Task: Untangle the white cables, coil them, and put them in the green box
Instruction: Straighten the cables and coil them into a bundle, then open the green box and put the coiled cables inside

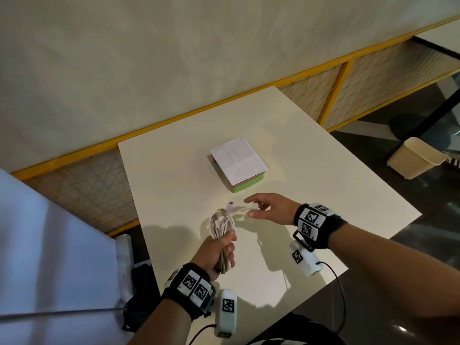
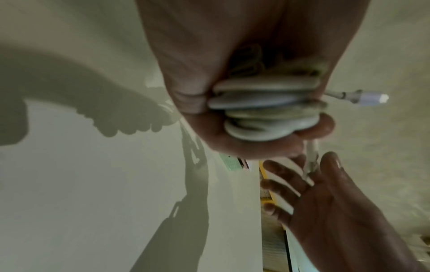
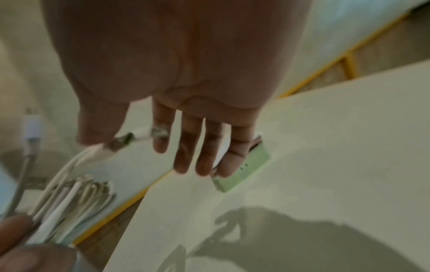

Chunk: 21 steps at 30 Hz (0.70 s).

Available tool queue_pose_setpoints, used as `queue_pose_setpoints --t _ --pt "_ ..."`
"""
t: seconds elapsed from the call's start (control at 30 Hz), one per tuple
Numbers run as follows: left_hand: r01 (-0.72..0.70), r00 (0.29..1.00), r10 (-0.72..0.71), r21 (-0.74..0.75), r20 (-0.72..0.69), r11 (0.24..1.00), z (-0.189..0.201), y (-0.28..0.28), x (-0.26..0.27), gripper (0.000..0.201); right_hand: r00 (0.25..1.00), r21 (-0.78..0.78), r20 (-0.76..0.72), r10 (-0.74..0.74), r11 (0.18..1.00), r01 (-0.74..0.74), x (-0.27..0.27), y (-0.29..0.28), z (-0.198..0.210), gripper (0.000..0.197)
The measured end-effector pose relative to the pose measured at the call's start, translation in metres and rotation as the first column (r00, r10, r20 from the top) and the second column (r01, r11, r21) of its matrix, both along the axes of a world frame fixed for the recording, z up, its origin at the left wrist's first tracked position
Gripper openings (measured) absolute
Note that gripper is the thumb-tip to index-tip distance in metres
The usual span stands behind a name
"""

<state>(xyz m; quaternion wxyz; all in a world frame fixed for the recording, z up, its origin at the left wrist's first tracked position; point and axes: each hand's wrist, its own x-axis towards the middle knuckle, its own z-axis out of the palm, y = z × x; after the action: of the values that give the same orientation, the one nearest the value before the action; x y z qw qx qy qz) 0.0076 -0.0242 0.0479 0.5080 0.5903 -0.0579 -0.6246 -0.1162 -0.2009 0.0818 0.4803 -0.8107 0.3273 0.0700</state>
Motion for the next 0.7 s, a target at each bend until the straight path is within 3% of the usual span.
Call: queue_pose_setpoints --t 0.13,0.23,0.33,0.43,0.57,0.7 --pt "-0.160 0.987 0.162 0.081 -0.020 0.984 -0.011 0.002 0.007 0.021 0.945 0.137 -0.014 -0.327 0.936 0.325 -0.008 0.005 -0.029 0.032" --pt "-0.239 0.970 0.241 0.158 0.005 0.958 -0.022 0.005 0.018 0.021 0.918 0.127 -0.108 -0.380 0.911 0.392 -0.005 0.005 -0.051 0.027" --pt "-0.307 0.952 0.301 0.221 0.062 0.926 -0.030 0.006 0.031 0.027 0.921 -0.033 -0.213 -0.327 0.944 0.328 0.004 0.001 -0.068 0.037" --pt "-0.349 0.925 0.285 0.269 0.250 0.897 -0.034 -0.003 0.049 0.037 0.929 -0.170 -0.275 -0.246 0.964 0.205 0.015 -0.005 -0.073 0.044" --pt "-0.448 0.861 0.326 0.278 0.391 0.850 -0.031 -0.035 0.073 0.036 0.927 -0.245 -0.325 -0.186 0.964 0.108 0.025 -0.025 -0.078 0.056" --pt "-0.568 0.793 0.454 0.226 0.406 0.791 -0.022 -0.079 0.079 0.039 0.921 -0.257 -0.378 -0.092 0.966 -0.009 0.031 -0.047 -0.084 0.071"
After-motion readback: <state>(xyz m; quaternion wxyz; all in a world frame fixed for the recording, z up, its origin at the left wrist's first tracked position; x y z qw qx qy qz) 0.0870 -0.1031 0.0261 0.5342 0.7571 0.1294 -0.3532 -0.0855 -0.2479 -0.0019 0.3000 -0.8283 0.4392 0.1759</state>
